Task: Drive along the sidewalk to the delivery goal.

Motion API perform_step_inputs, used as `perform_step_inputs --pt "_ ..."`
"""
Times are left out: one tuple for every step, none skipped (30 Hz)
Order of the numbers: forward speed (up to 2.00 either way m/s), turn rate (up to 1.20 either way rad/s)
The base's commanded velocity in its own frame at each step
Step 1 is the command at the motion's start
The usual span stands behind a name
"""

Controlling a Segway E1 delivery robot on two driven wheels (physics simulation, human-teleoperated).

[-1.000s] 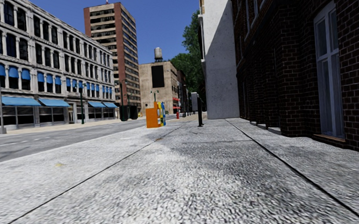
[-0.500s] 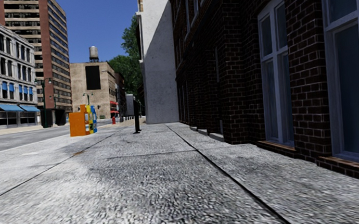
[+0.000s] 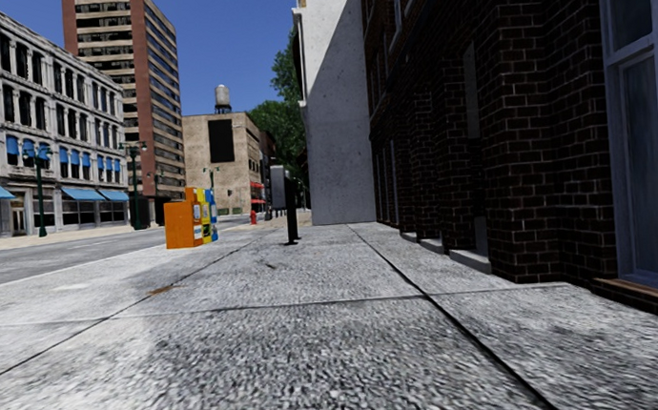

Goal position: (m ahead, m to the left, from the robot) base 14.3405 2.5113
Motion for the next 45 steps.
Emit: perform_step_inputs --pt "2.00 0.67" --pt "2.00 0.94" --pt "2.00 1.03" --pt "2.00 1.04" --pt "2.00 1.05" --pt "2.00 1.02" --pt "2.00 0.18" --pt "2.00 0.03" --pt "2.00 0.00" --pt "2.00 0.00" --pt "2.00 0.00" --pt "2.00 0.09" --pt "2.00 0.75" --pt "2.00 1.20" --pt "2.00 1.20" --pt "2.00 1.19" --pt "2.00 0.34" --pt "2.00 0.28" --pt "2.00 0.28" --pt "2.00 0.23" --pt "2.00 0.06" --pt "2.00 0.00" --pt "2.00 0.00" --pt "2.00 0.00" --pt "2.00 0.00" --pt "2.00 0.03" --pt "2.00 0.82" --pt "2.00 0.91" --pt "2.00 0.91" --pt "2.00 0.37" --pt "2.00 0.00" --pt "2.00 0.00" --pt "2.00 0.00" --pt "2.00 0.00" --pt "2.00 0.00" --pt "2.00 0.00" --pt "2.00 0.00" --pt "2.00 0.33" --pt "2.00 0.46" --pt "2.00 0.57" --pt "2.00 0.58" --pt "2.00 0.58" --pt "2.00 0.52" --pt "2.00 0.35" --pt "2.00 0.29"
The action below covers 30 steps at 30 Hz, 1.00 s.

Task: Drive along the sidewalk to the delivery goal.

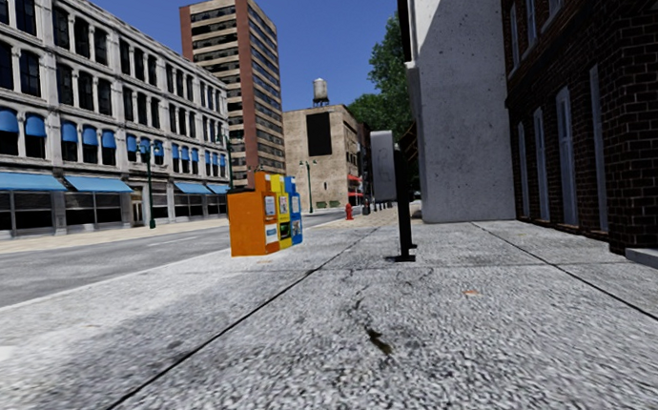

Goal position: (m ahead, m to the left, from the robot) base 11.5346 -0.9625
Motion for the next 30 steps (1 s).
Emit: perform_step_inputs --pt "2.00 0.36" --pt "2.00 0.49" --pt "2.00 0.49" --pt "2.00 0.53" --pt "2.00 0.54" --pt "2.00 0.53" --pt "2.00 0.40" --pt "2.00 0.27" --pt "2.00 0.23" --pt "2.00 0.22" --pt "2.00 0.22" --pt "2.00 0.31" --pt "2.00 0.40" --pt "2.00 0.42" --pt "2.00 0.42" --pt "2.00 0.37" --pt "2.00 0.20" --pt "2.00 0.06" --pt "2.00 0.06" --pt "2.00 0.05" --pt "2.00 0.14" --pt "2.00 0.24" --pt "2.00 0.71" --pt "2.00 0.85" --pt "2.00 0.88" --pt "2.00 0.41" --pt "2.00 0.00" --pt "2.00 0.00" --pt "2.00 0.00" --pt "2.00 0.00"
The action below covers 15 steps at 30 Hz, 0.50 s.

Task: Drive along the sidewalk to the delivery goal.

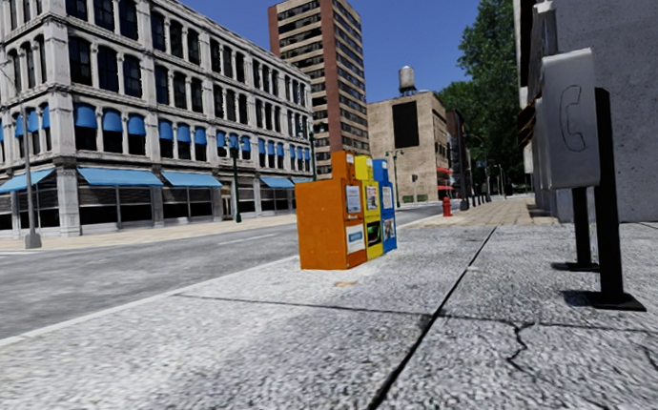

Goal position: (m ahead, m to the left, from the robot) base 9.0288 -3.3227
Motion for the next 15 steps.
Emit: perform_step_inputs --pt "2.00 0.00" --pt "2.00 0.00" --pt "2.00 0.00" --pt "2.00 0.00" --pt "2.00 0.00" --pt "2.00 0.00" --pt "2.00 0.00" --pt "2.00 -0.26" --pt "2.00 -1.08" --pt "2.00 -1.15" --pt "2.00 -1.17" --pt "2.00 -1.17" --pt "2.00 -0.69" --pt "2.00 -0.18" --pt "2.00 -0.06"
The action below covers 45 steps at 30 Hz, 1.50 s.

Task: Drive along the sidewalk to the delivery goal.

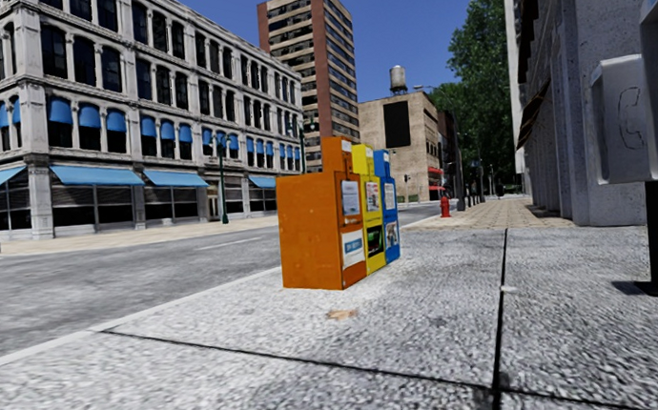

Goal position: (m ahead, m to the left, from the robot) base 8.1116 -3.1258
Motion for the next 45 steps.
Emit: perform_step_inputs --pt "2.00 -0.03" --pt "2.00 -0.10" --pt "2.00 -0.99" --pt "2.00 -1.14" --pt "2.00 -1.17" --pt "2.00 -1.18" --pt "2.00 -1.18" --pt "2.00 -1.18" --pt "2.00 -0.41" --pt "2.00 -0.05" --pt "1.97 -0.05" --pt "1.88 -0.05" --pt "1.84 -0.05" --pt "1.79 -0.17" --pt "1.75 -0.66" --pt "1.71 -0.95" --pt "1.68 -1.13" --pt "1.67 -1.18" --pt "1.65 -1.19" --pt "1.64 -1.18" --pt "1.64 -0.46" --pt "1.64 -0.23" --pt "1.64 -0.09" --pt "1.64 -0.04" --pt "1.64 -0.03" --pt "1.63 -0.46" --pt "1.63 -0.46" --pt "1.62 -0.72" --pt "1.62 -0.98" --pt "1.62 -1.04" --pt "1.62 -1.06" --pt "1.61 -1.02" --pt "1.61 0.00" --pt "1.61 0.00" --pt "1.61 0.00" --pt "1.61 0.00" --pt "1.61 0.00" --pt "1.61 0.00" --pt "1.61 0.00" --pt "1.61 0.00" --pt "1.61 0.00" --pt "1.61 0.00" --pt "1.61 0.00" --pt "1.61 0.73" --pt "1.61 1.20"
